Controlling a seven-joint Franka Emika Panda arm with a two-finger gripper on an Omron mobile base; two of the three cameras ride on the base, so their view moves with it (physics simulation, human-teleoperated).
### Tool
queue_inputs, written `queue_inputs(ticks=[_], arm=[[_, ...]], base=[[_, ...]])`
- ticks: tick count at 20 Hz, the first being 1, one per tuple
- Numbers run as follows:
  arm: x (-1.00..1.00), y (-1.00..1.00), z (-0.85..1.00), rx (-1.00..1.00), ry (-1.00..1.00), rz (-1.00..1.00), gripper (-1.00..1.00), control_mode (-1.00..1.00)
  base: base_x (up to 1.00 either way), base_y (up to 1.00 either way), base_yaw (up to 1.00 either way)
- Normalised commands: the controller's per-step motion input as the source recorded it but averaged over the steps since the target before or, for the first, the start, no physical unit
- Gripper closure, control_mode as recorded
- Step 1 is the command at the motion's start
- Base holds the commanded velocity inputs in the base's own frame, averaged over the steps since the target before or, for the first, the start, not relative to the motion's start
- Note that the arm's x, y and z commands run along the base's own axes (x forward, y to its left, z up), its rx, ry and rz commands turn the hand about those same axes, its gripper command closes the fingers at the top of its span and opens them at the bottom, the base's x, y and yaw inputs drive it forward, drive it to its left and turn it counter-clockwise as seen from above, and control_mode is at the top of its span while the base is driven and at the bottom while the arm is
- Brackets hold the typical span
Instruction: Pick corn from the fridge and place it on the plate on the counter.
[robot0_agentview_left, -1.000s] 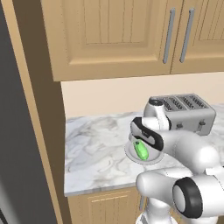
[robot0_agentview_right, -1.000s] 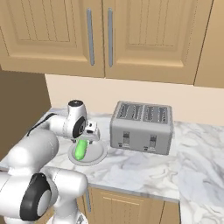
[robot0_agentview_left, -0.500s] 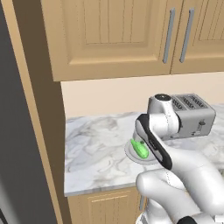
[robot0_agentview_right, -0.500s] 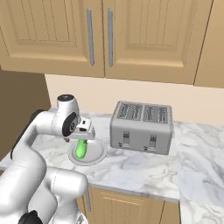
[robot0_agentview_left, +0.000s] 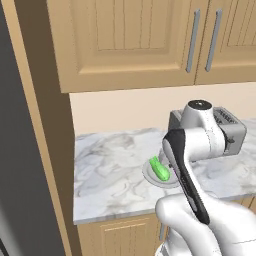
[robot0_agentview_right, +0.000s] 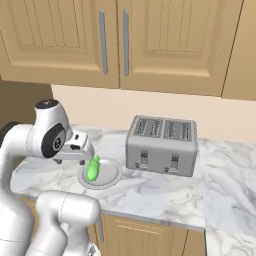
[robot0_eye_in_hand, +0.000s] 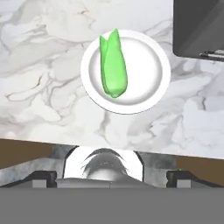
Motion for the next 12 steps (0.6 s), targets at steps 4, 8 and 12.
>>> queue_inputs(ticks=[4,8,12], arm=[[-0.65,0.21,0.44,0.00,-0.09,0.00,-1.00,-1.00],[-0.17,0.51,0.14,0.00,-0.18,0.00,-1.00,-1.00],[0.19,0.75,-0.01,0.00,-0.02,0.00,-1.00,-1.00]], base=[[0.00,0.00,0.00],[0.00,0.00,0.00],[0.00,0.00,0.00]])
